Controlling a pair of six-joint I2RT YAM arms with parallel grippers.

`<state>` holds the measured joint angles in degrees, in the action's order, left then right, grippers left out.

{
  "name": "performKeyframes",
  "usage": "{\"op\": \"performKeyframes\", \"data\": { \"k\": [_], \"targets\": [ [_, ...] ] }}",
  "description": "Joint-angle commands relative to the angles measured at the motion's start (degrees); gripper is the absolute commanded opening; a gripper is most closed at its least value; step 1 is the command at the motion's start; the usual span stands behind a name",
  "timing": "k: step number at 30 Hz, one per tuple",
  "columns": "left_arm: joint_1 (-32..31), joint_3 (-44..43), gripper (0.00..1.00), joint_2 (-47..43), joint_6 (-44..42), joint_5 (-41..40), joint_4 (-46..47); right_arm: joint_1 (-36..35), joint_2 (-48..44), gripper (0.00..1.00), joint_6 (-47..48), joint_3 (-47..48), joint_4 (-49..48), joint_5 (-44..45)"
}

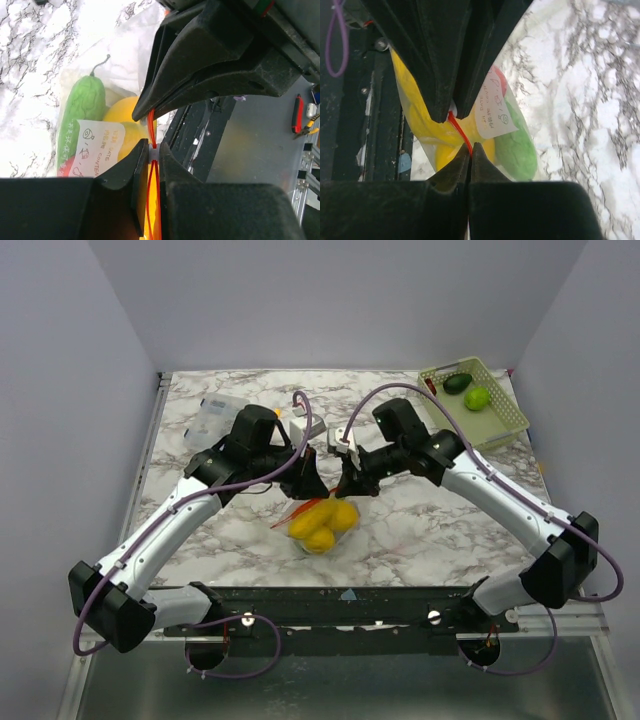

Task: Place the food in the zip-top bag and seal the zipper
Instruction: Zip the zipper food storage bag at the center of the board.

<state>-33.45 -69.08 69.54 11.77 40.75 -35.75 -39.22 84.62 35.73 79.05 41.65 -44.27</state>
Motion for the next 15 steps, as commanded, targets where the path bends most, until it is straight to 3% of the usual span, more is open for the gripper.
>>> {"op": "performKeyframes", "data": {
  "k": [1, 9, 12, 15],
  "targets": [
    [0.01, 1.86, 0.00, -3.01, -0.19, -0.08, 1.58, 0.06, -4.66, 0.00, -11.07, -5.48, -8.28, 17.09],
    [0.66, 6.26, 0.00, -6.62, -0.49, -5.68, -0.71, 0.14, -12.18, 0.00, -27.33, -11.51, -15.94, 39.05],
    [0.93, 6.93, 0.00, -8.19, -0.07, -6.83, -0.64, 0.24, -13.10, 0.00, -31.38, -10.76, -13.22, 47.69],
    [1.32, 7.61, 0.00, -8.86, 0.51, -7.76, -0.23, 0.24, -12.91, 0.00, -34.53, -9.34, -8.30, 47.48]
  ]
}}
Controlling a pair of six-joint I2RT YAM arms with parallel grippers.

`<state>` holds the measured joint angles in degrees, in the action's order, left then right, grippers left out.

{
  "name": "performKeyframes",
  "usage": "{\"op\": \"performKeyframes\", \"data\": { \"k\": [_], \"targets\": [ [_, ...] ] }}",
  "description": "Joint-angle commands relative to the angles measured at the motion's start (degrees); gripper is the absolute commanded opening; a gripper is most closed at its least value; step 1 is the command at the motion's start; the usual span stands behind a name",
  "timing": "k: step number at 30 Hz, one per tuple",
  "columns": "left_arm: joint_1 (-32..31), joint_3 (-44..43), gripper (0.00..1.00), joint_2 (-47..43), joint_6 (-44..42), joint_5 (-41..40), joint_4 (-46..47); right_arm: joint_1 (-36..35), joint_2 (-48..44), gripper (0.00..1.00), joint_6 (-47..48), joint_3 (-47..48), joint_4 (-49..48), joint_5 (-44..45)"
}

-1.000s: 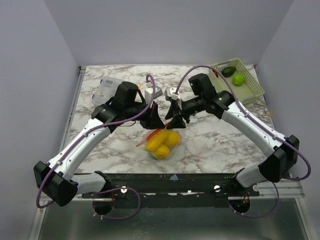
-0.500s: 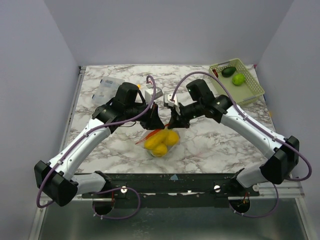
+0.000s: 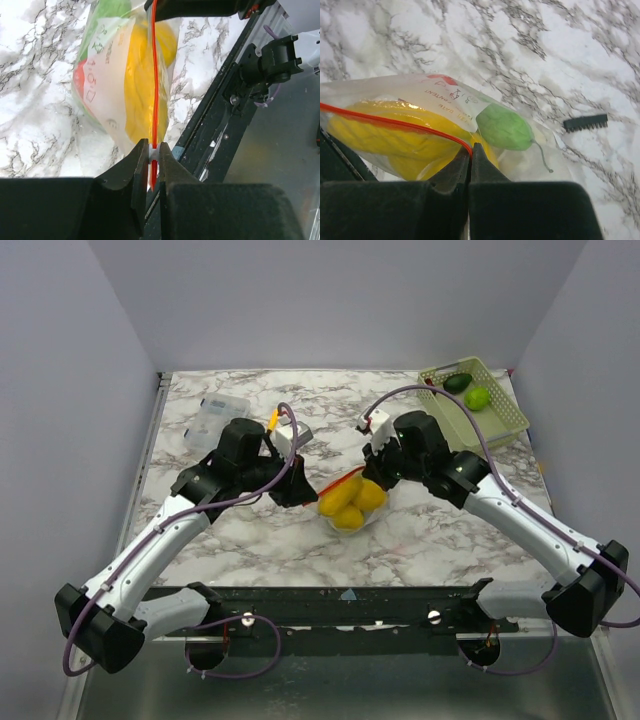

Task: Place the food in the zip-top bag and seal the zipper
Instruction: Zip the zipper food storage bag at the center of the board, then place the zipper food storage bag at the center of the board.

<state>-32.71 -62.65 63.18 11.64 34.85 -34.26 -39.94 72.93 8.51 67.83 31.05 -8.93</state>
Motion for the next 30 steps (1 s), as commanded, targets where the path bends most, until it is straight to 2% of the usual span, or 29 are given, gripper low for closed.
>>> {"op": "performKeyframes", "data": {
  "k": [1, 7, 8, 12, 13, 15, 19, 24, 27, 29, 30],
  "targets": [
    [0.75, 1.43, 0.00, -2.53, 0.99, -1.93, -1.40, 0.96, -1.48, 0.00, -9.13, 1.71, 2.75, 12.15],
    [1.89, 1.01, 0.00, -1.55, 0.54, -2.56, -1.78, 0.99, -3.46, 0.00, -18.29, 1.47, 5.91, 18.34],
    [2.17, 0.73, 0.03, -1.33, 0.42, -2.65, -1.88, 0.92, -3.70, 0.00, -19.49, 1.80, 6.32, 19.77],
    [4.19, -1.34, 0.43, -1.22, 1.68, -2.33, -1.21, 1.00, -2.07, 0.00, -24.15, 5.30, 10.76, 25.24],
    [4.71, -1.58, 0.51, -1.67, 2.45, -2.34, -0.29, 1.05, -1.56, 0.00, -24.88, 5.87, 11.93, 28.34],
    [5.81, -2.40, 0.58, -2.80, 3.76, -2.46, 0.85, 1.71, -0.93, 0.00, -26.47, 6.10, 13.69, 34.51],
    [6.52, -4.20, 0.68, -4.18, 3.97, -3.31, 0.59, 8.35, -1.87, 0.00, -28.83, 4.78, 16.89, 43.01],
    [6.61, -4.70, 0.75, -4.38, 3.48, -2.87, -0.43, 20.41, -6.40, 0.00, -25.37, 2.64, 17.73, 50.03],
    [6.62, -4.22, 0.78, -4.60, 3.57, -2.61, -0.57, 21.14, -7.31, 0.00, -21.75, 3.39, 19.44, 57.60],
    [6.62, -4.19, 0.81, -4.56, 3.57, -2.64, -0.80, 21.18, -8.05, 0.00, -18.56, 3.40, 19.48, 56.55],
    [6.61, -4.14, 0.82, -4.61, 3.64, -2.66, -0.76, 21.10, -8.59, 0.00, -17.56, 3.21, 19.31, 52.80]
  ]
}}
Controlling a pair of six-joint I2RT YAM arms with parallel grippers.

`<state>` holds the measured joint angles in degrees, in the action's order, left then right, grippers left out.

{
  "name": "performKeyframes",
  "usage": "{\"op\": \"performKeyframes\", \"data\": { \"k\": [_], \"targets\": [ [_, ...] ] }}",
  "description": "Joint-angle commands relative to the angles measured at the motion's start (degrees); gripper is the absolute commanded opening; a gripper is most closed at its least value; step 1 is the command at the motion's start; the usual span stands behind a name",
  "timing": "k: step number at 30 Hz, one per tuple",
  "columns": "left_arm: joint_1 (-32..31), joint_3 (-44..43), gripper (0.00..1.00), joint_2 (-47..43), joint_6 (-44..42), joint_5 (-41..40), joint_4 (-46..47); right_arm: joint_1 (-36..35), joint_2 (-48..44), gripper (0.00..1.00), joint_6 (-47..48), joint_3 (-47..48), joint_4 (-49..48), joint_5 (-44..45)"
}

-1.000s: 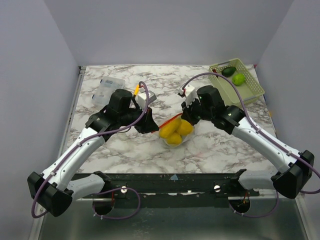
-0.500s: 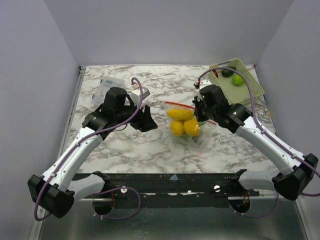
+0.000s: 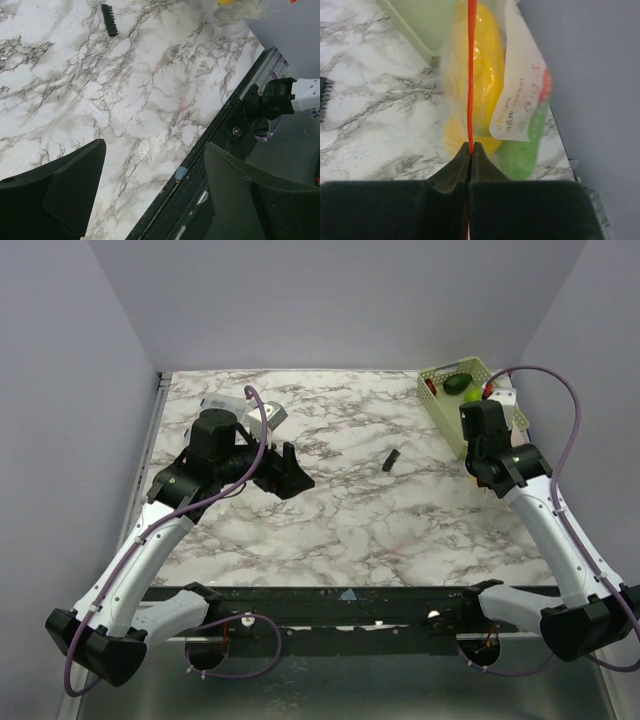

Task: Place the food in the zip-top bag and seal the zipper
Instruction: Place the zipper food storage bag at the center of the board, then reset both arms

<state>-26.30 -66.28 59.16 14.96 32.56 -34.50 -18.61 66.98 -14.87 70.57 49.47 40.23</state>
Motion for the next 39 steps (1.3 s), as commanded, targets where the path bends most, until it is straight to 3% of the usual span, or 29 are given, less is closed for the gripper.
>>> {"op": "performKeyframes", "data": {
  "k": [1, 3, 6, 12, 24, 25, 28, 30, 34, 37, 39],
  "targets": [
    [0.20, -0.51, 0.84, -0.55, 0.41, -0.33, -0.51, -0.29, -3.19, 0.00, 6.24, 0.17, 0.59, -0.84],
    [0.20, -0.58, 0.88, -0.53, 0.76, -0.43, -0.49, -0.52, -4.72, 0.00, 6.04, -1.76, -1.03, -11.35],
    [0.20, -0.83, 0.92, -0.53, 1.63, -0.94, -0.38, -1.18, -3.38, 0.00, 3.26, -6.16, -1.64, -20.32],
    [0.20, -2.21, 0.95, -0.72, 2.35, -1.90, -1.17, -9.46, 1.97, 0.00, -3.75, -10.95, -3.57, -25.12],
    [0.20, -3.77, 0.98, -1.15, 3.99, -5.39, -2.37, -11.89, 4.08, 0.05, -11.01, -14.52, -6.60, -42.94],
    [0.20, -3.77, 0.98, -1.33, 4.30, -6.09, -2.47, -11.97, 3.04, 0.12, -11.93, -15.03, -6.25, -43.67],
    [0.20, -3.47, 0.98, -2.48, 5.21, -8.50, -1.91, -11.94, -0.56, 0.47, -13.44, -15.59, -4.91, -44.61],
    [0.24, -3.33, 0.99, -3.89, 5.89, -10.89, -0.96, -11.94, -3.67, 0.62, -13.86, -14.99, -4.28, -43.72],
    [0.37, -4.17, 0.98, -6.92, 7.42, -17.45, 0.58, -11.92, -10.35, 0.79, -13.41, -11.73, -5.35, -40.67],
    [0.44, -4.38, 0.99, -10.30, 8.15, -22.54, 2.80, -11.96, -14.95, 0.99, -12.71, -8.75, -7.34, -36.45],
    [0.45, -4.00, 0.99, -13.00, 8.33, -25.52, 4.76, -11.94, -17.62, 1.00, -12.32, -6.77, -8.72, -32.39]
  ]
}}
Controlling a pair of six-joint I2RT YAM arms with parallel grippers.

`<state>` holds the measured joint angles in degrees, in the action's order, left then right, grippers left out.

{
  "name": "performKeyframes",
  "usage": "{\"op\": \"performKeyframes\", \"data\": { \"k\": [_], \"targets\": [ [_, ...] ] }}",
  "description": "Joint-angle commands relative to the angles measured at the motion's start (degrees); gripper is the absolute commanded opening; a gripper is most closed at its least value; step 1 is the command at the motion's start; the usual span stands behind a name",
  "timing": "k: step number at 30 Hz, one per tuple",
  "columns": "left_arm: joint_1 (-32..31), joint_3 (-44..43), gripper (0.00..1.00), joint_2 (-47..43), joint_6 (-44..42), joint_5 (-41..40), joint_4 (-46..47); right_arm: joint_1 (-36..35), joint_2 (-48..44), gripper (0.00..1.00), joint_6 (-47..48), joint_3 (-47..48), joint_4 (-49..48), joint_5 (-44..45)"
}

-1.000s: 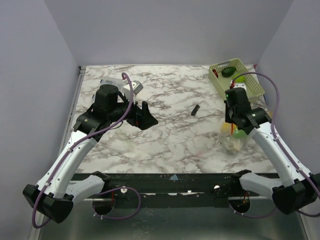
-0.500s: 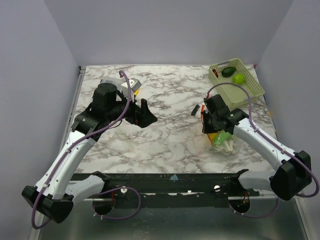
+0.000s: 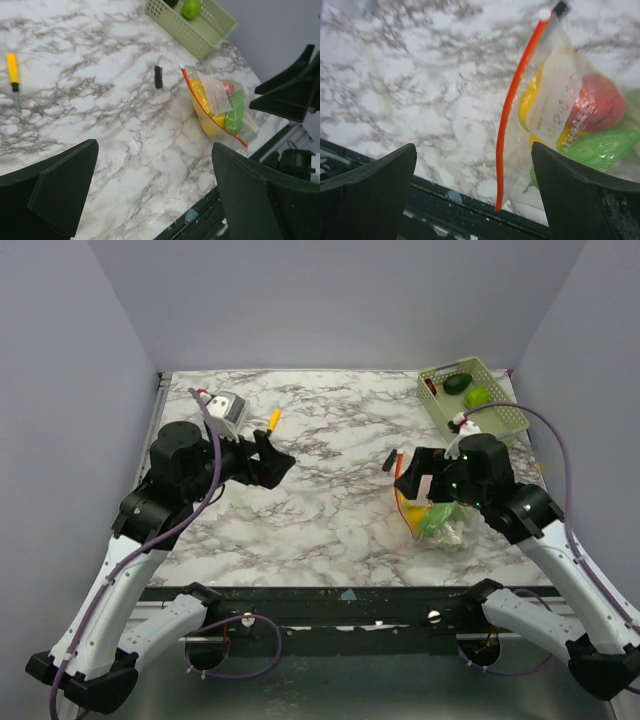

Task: Place the food in the zip-top bag and seal the zipper
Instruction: Reset both arms

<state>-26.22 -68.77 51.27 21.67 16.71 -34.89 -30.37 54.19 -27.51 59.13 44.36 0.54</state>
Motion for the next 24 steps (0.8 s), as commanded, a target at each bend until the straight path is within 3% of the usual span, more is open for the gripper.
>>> {"op": "performKeyframes", "data": {
  "k": [1, 8, 16, 24],
  "targets": [
    [0.38, -1.20, 0.99, -6.80, 1.41, -11.13, 6.30, -0.15, -5.86, 1.00, 0.27, 5.81, -4.02, 9.58],
    [0.47, 2.85, 0.99, -17.37, 0.09, -21.60, 13.98, -0.21, -10.75, 1.00, 1.43, 12.81, -6.46, 22.55],
    [0.47, 7.44, 0.99, -24.59, 0.39, -28.22, 19.54, -0.17, -19.00, 1.00, 5.90, 13.82, -12.64, 23.76],
    [0.47, 7.69, 0.99, -24.96, -0.05, -30.07, 19.04, -0.18, -23.96, 1.00, 7.70, 10.70, -16.47, 24.32]
  ]
}}
